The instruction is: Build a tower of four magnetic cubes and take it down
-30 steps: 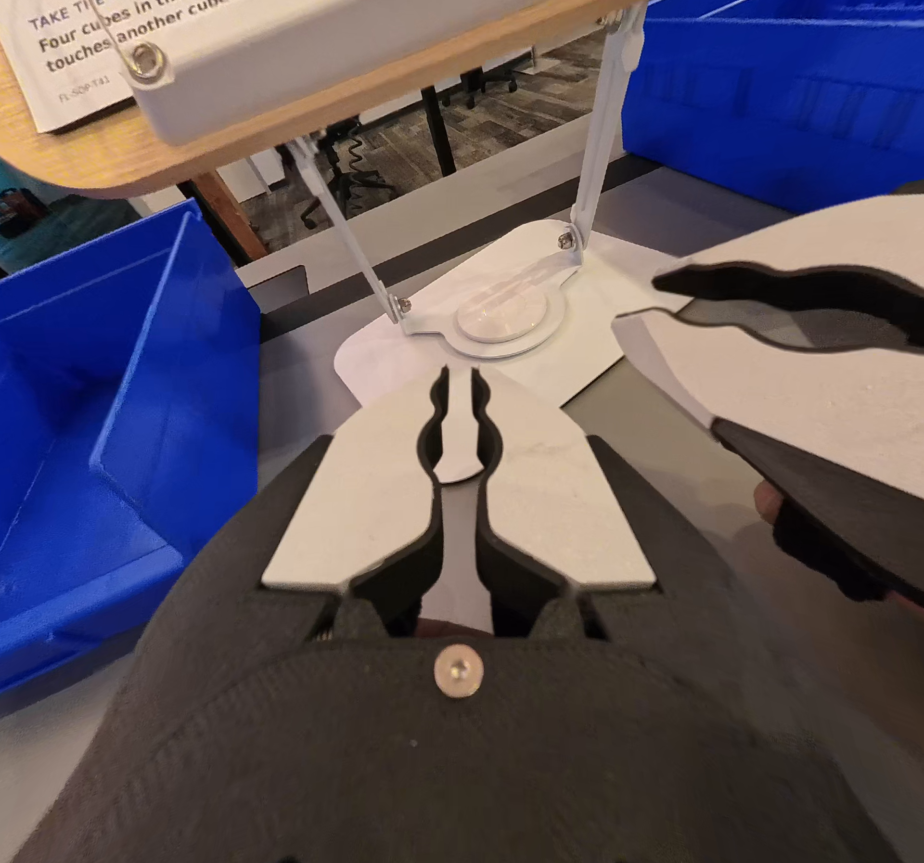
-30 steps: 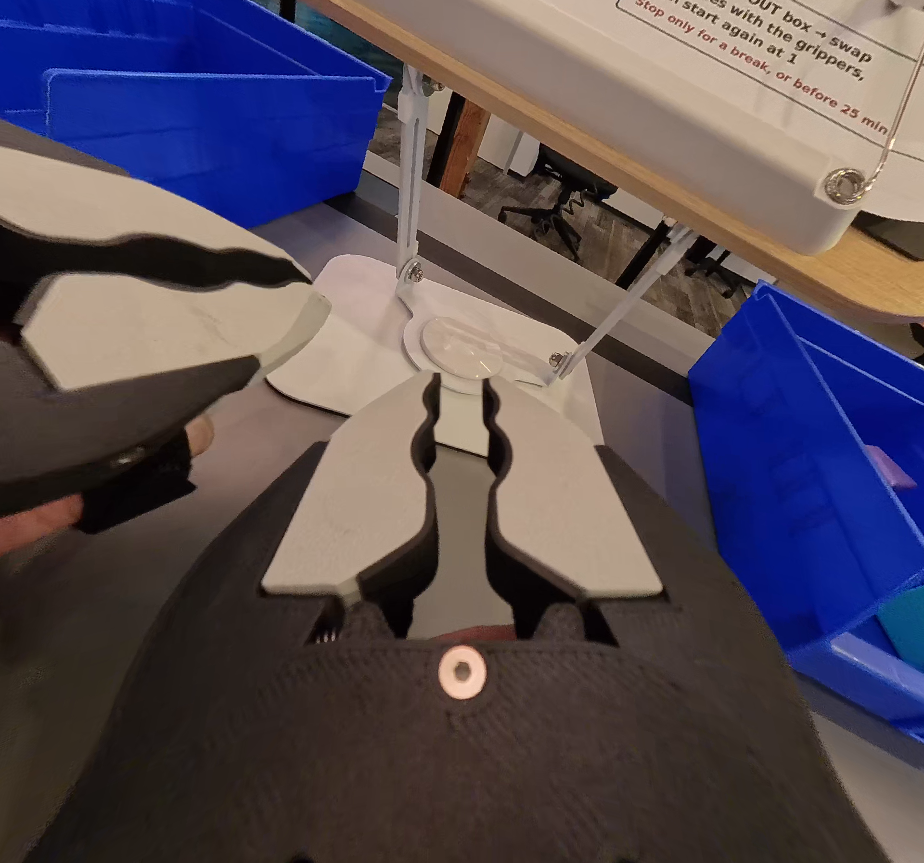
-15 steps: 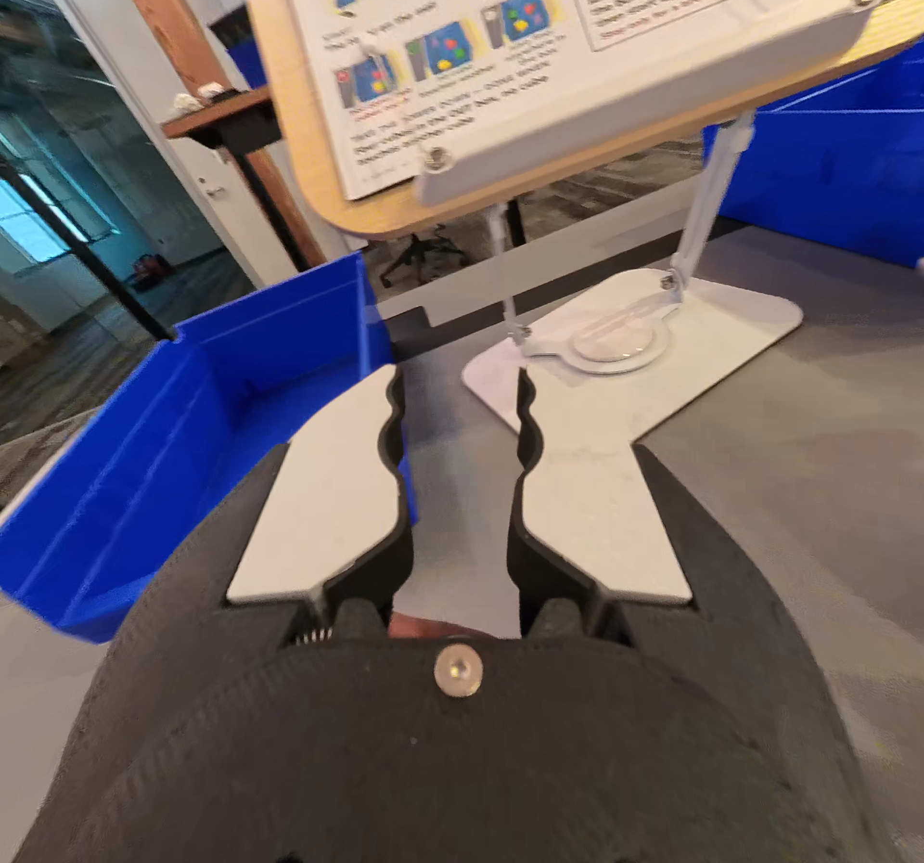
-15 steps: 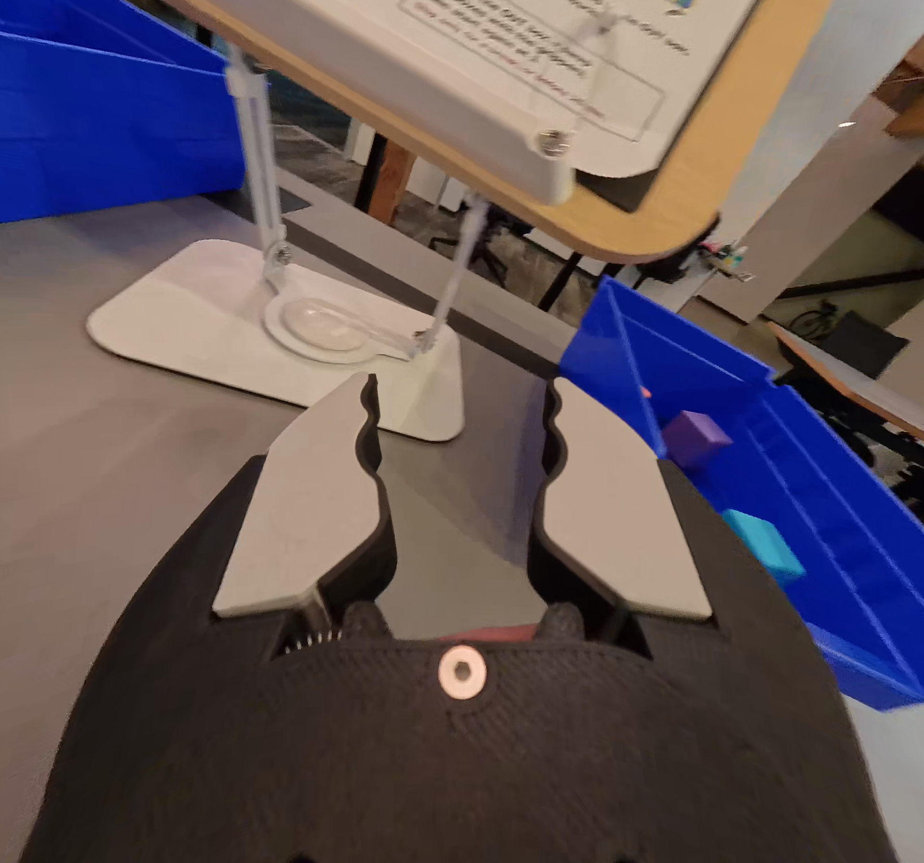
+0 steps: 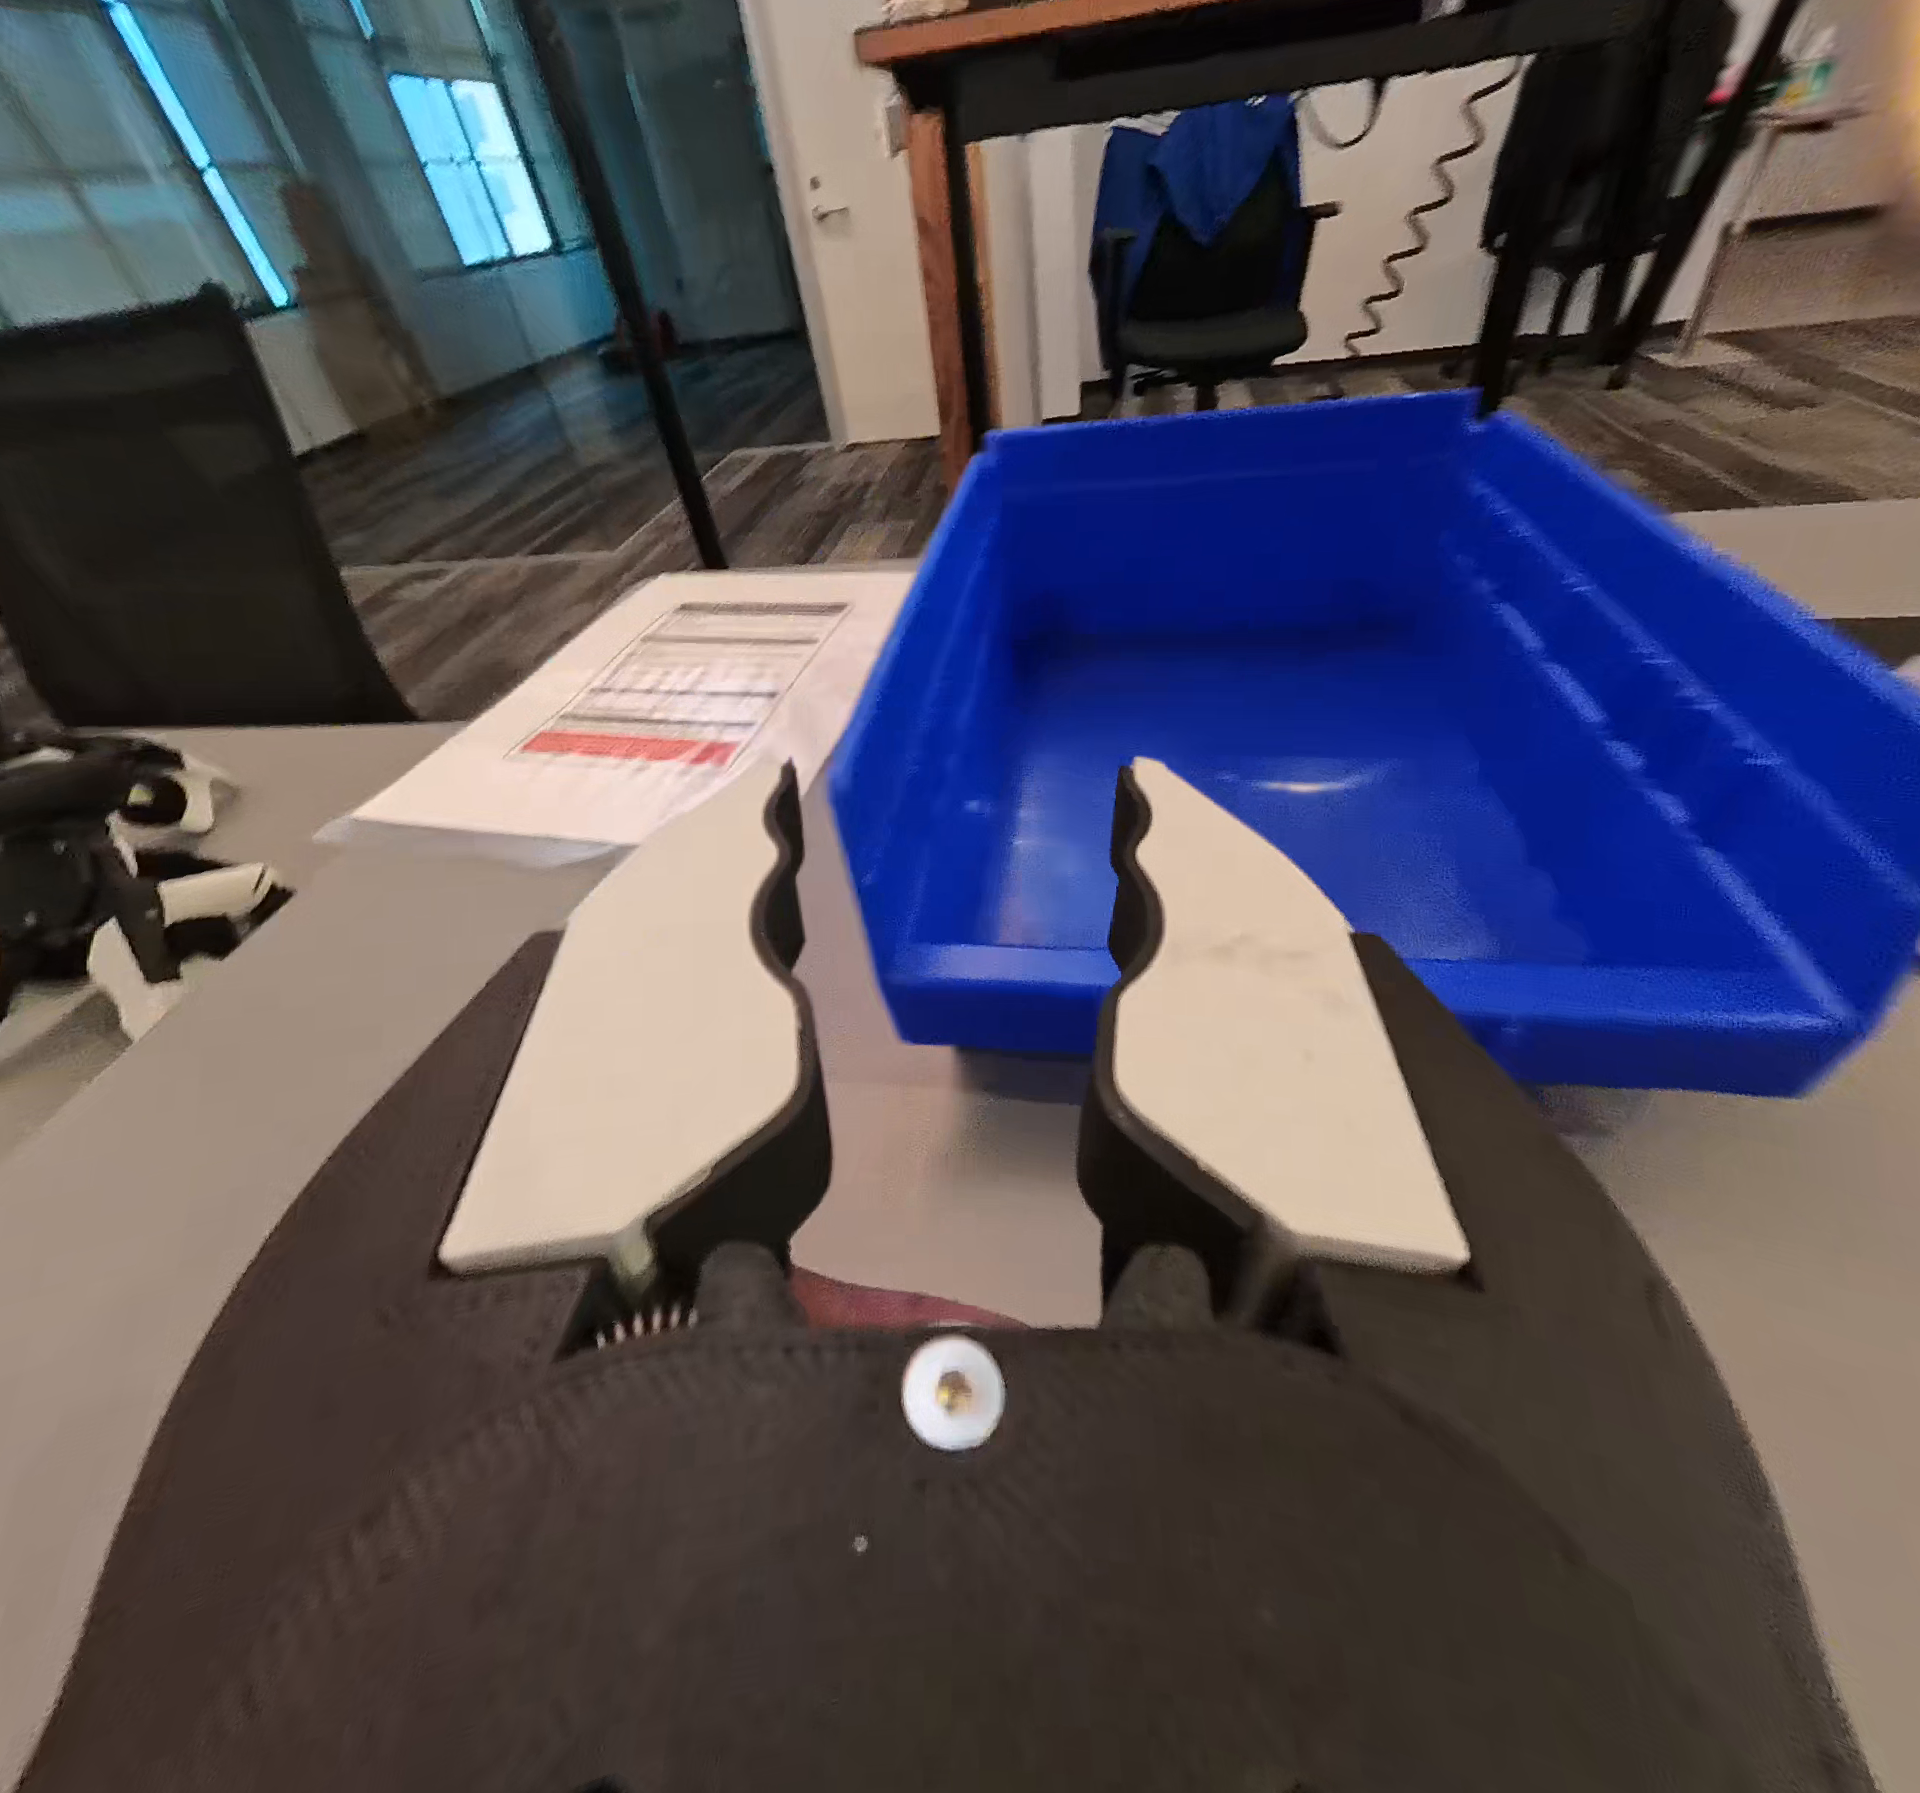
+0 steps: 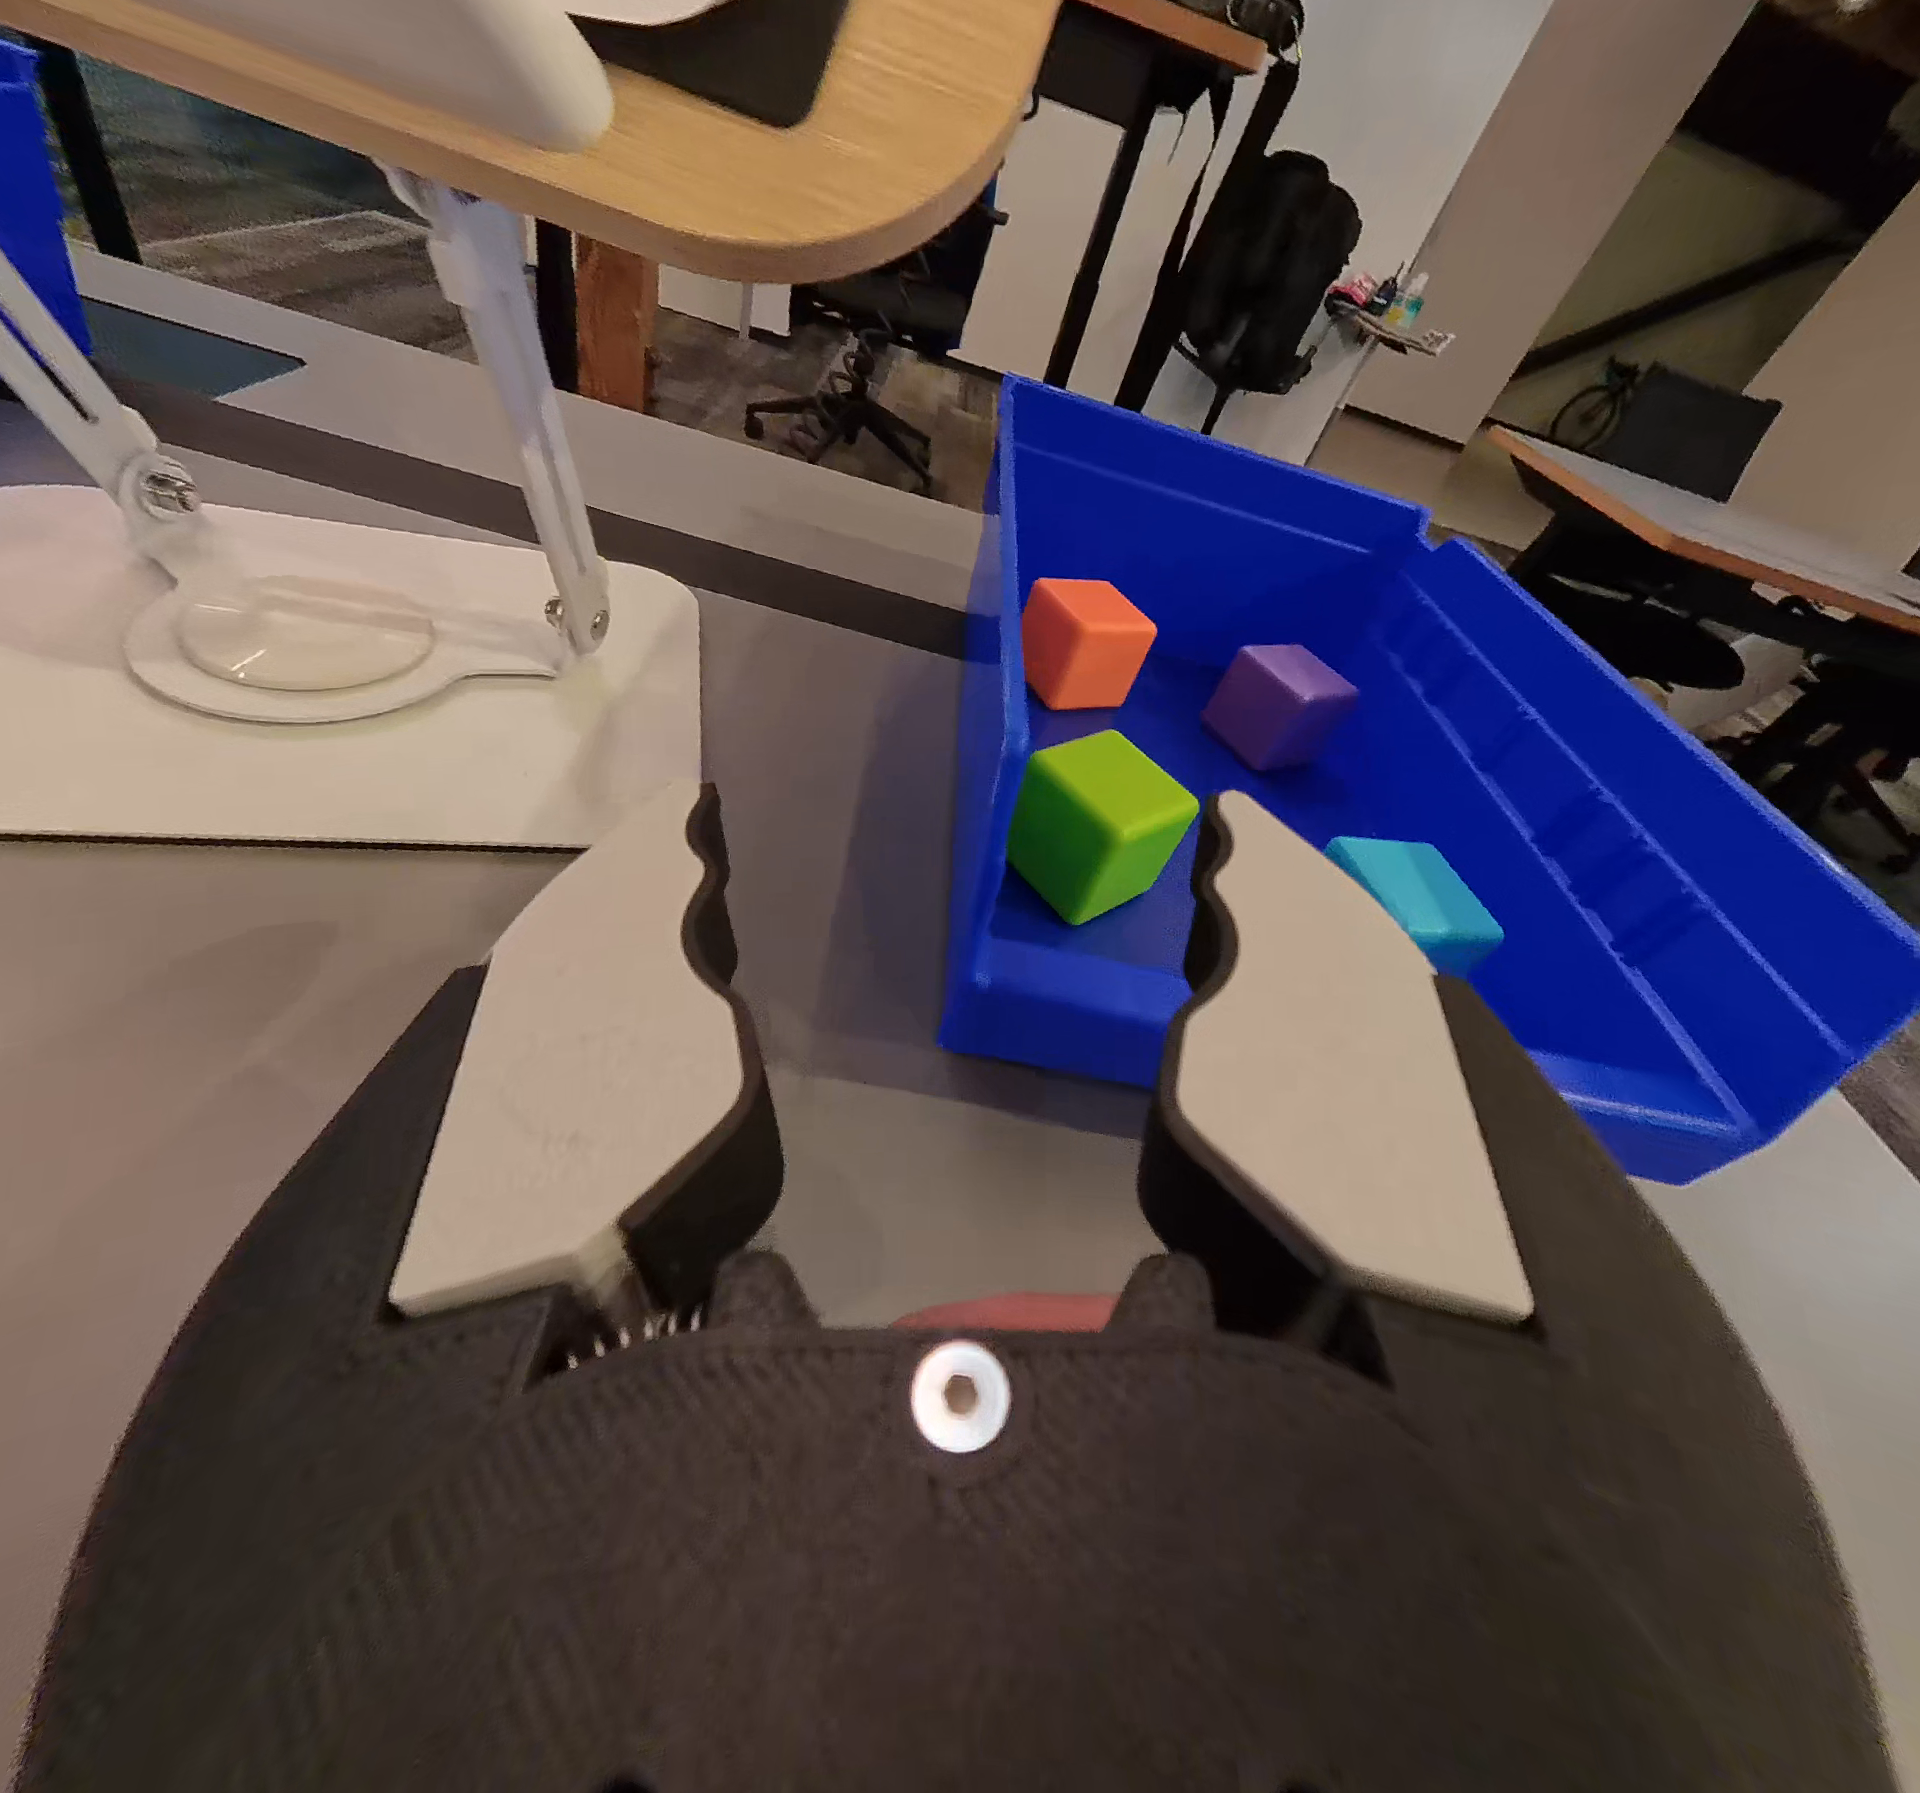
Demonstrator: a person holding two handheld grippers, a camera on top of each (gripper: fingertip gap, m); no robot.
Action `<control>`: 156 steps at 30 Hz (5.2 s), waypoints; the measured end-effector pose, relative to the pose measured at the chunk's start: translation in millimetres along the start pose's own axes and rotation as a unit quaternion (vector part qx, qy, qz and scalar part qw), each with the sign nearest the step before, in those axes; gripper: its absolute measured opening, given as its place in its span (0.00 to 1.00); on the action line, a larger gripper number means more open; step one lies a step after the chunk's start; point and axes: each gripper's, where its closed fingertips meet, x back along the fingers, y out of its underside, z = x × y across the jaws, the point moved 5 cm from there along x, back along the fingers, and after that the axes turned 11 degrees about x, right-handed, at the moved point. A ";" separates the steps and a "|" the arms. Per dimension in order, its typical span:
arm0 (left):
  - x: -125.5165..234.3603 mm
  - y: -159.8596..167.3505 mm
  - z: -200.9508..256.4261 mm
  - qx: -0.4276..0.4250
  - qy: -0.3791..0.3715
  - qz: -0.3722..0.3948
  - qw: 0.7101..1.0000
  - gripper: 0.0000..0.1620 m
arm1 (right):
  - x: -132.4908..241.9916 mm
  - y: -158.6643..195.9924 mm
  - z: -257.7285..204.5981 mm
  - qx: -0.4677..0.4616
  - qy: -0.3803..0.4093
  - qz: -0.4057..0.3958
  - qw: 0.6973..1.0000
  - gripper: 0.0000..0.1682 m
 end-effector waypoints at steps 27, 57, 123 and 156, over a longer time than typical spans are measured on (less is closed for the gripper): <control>-69.7 29.6 -22.2 0.064 0.090 -0.130 0.985 0.02 | -10.1 5.0 -3.7 0.021 -0.004 -0.026 0.999 0.44; -60.7 28.4 -16.0 0.057 0.115 -0.122 0.984 0.03 | -29.0 18.9 -1.7 -0.038 -0.073 -0.094 0.992 0.11; 120.7 28.6 -93.2 0.112 0.076 -0.080 0.988 0.01 | 214.0 42.4 -31.5 -0.028 -0.213 -0.045 0.976 0.01; 235.1 38.0 -211.5 0.156 -0.068 -0.034 0.985 0.01 | 280.8 -25.7 -190.8 0.045 -0.406 0.048 0.912 0.03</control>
